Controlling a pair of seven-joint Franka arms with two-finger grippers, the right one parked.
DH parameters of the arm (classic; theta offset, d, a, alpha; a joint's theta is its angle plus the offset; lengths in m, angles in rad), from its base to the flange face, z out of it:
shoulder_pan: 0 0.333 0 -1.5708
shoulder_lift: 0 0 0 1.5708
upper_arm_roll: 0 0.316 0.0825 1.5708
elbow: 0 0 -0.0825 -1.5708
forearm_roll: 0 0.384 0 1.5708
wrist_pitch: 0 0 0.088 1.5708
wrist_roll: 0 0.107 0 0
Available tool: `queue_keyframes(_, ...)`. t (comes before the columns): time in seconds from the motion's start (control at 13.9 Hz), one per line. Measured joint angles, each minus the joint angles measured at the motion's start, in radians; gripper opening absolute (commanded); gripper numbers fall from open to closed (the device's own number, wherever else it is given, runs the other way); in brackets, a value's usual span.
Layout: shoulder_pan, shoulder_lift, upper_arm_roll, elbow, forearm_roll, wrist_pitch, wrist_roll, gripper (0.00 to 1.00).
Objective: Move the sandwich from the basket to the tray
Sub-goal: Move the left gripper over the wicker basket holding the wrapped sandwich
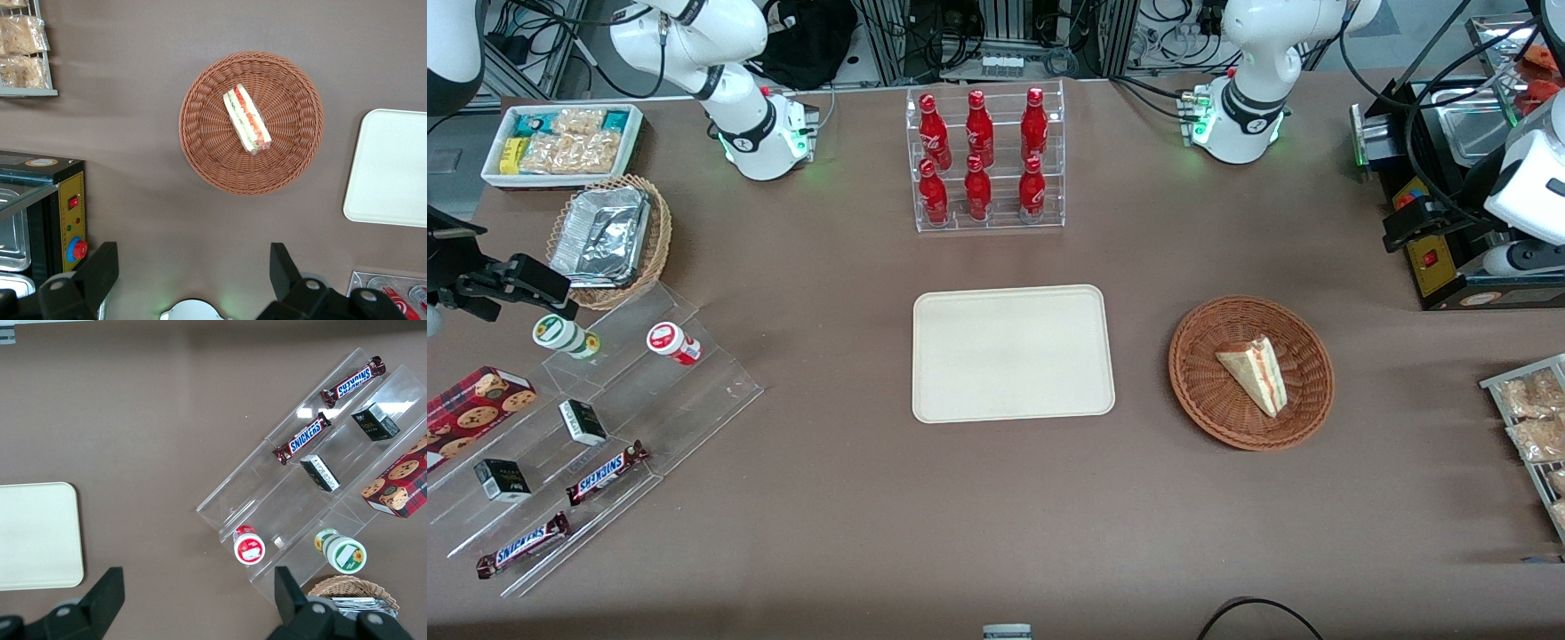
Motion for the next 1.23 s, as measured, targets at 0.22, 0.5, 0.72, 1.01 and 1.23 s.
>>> queue_keyframes(0.22, 0.001, 0.000, 0.000, 0.000, 0.000, -0.002, 0.018, 1.00)
queue_keyframes(0.5, 0.001, 0.011, 0.001, -0.006, 0.000, -0.003, 0.022, 1.00)
queue_keyframes(0.72, 0.001, 0.056, 0.000, -0.049, 0.000, 0.060, 0.001, 1.00)
queue_keyframes(1.01, -0.001, 0.093, -0.008, -0.234, 0.000, 0.329, -0.134, 1.00)
queue_keyframes(1.23, -0.002, 0.097, -0.010, -0.386, 0.000, 0.531, -0.228, 1.00)
